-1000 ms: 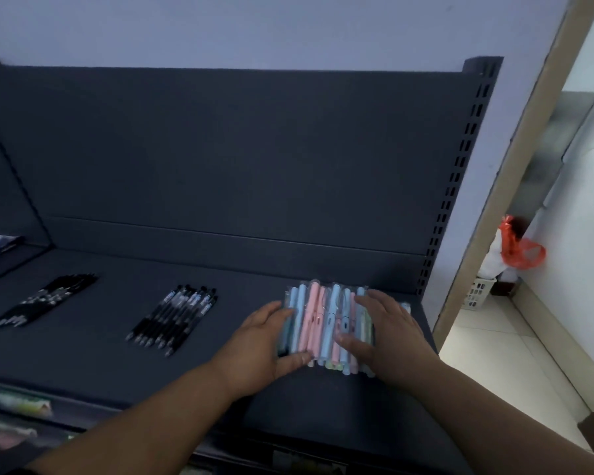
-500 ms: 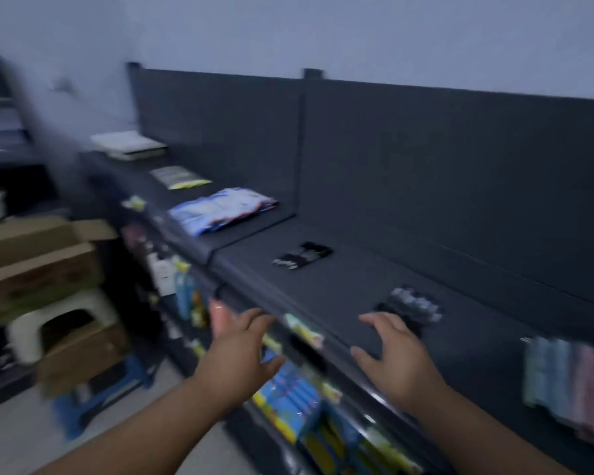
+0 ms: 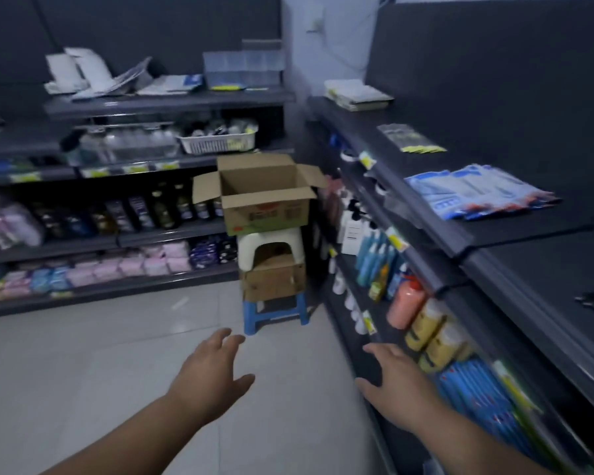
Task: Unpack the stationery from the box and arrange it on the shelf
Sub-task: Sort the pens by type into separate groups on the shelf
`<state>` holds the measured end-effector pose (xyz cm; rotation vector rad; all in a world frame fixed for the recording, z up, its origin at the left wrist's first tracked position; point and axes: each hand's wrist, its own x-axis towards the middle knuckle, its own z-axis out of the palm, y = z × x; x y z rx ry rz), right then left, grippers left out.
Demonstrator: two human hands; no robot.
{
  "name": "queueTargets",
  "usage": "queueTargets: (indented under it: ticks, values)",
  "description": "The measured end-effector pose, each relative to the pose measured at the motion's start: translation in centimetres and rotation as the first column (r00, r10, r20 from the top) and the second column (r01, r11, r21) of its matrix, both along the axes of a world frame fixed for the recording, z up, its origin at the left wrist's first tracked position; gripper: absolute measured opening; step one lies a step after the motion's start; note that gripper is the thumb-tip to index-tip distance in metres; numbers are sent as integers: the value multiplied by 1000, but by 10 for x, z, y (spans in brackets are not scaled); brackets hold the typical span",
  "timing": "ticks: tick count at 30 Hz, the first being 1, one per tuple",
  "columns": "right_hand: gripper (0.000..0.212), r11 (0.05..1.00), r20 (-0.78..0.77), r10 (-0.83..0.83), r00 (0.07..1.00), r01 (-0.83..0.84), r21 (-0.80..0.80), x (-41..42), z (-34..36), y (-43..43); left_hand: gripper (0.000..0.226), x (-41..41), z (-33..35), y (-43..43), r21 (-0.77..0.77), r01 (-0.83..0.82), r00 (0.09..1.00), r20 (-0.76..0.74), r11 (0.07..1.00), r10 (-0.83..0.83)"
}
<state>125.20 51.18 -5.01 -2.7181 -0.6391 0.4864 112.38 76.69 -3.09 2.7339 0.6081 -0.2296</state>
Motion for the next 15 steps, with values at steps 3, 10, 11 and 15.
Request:
queueTargets:
  ticks: [3, 10, 11, 15]
  values:
    - [62, 997, -60, 56, 997, -59, -55, 33, -15, 29, 69, 13, -15, 23, -10, -88, 995, -56, 996, 88]
    - [64, 984, -97, 140, 985, -149, -93, 165, -31, 82, 69, 123, -24, 68, 9, -201, 978, -54, 980, 201]
    - [64, 984, -104, 143, 984, -153, -93, 188, -31, 89, 69, 143, -23, 74, 8, -217, 975, -54, 976, 217]
    - [64, 980, -95, 177, 979, -185, -76, 268, -22, 117, 68, 213, -18, 96, -7, -277, 960, -48, 961, 276]
